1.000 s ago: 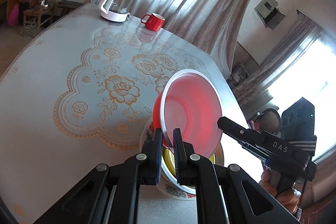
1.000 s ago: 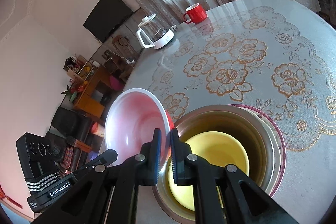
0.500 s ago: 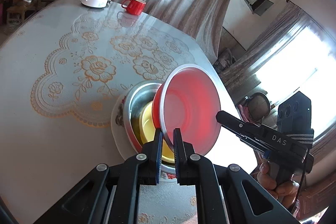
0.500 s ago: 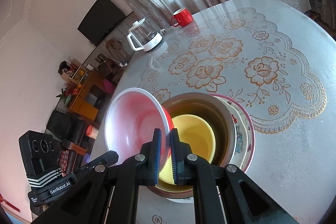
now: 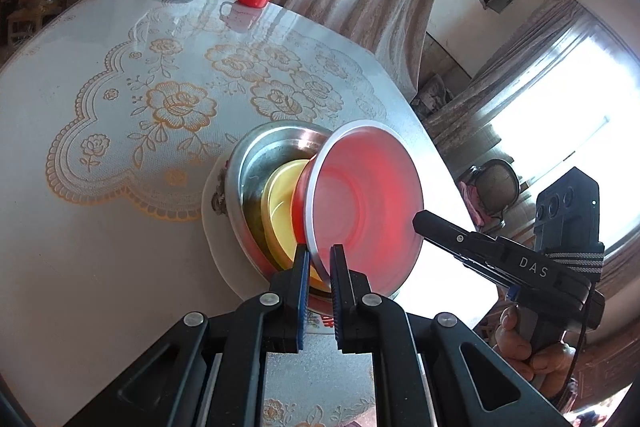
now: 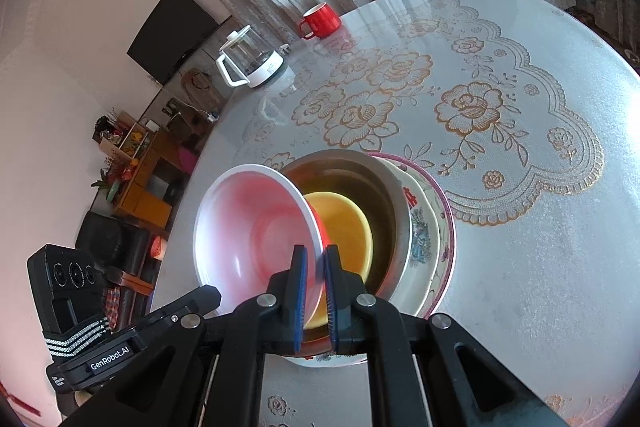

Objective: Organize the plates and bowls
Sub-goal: 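Lower the red-and-white bowl into the yellow bowl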

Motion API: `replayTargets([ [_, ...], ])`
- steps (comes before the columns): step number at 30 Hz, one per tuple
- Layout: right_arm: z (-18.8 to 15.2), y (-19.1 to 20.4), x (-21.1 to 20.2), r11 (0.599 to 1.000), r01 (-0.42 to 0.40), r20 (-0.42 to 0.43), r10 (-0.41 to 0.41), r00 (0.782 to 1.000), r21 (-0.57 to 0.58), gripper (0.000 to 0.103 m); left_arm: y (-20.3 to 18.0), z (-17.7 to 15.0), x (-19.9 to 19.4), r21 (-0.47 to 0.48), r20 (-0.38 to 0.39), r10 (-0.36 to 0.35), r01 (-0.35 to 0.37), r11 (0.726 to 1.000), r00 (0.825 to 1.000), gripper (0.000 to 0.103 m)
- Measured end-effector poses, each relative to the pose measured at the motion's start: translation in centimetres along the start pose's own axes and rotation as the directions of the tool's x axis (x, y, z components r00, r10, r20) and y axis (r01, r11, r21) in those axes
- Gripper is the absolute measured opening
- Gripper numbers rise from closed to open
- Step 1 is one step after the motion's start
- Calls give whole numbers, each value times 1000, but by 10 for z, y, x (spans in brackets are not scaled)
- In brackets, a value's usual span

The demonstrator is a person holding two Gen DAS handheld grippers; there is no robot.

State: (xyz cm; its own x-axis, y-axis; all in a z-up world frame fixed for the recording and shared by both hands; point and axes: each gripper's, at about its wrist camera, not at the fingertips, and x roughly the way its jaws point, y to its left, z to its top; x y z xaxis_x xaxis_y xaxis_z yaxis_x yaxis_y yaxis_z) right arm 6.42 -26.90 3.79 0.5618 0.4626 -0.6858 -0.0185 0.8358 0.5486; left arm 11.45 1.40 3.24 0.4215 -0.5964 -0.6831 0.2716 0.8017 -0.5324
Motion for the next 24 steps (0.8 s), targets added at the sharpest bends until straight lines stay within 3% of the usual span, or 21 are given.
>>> replayTargets([
  [13,-5,0,6,997,73,15,-73,997,-26,10,1,-3,13,8,-45,26,-26,1000,999,10],
  [24,-3,4,18,983,165,31,-163,986,-75,18,-3,-3,16,63,-13,72,-71,996,997,10],
])
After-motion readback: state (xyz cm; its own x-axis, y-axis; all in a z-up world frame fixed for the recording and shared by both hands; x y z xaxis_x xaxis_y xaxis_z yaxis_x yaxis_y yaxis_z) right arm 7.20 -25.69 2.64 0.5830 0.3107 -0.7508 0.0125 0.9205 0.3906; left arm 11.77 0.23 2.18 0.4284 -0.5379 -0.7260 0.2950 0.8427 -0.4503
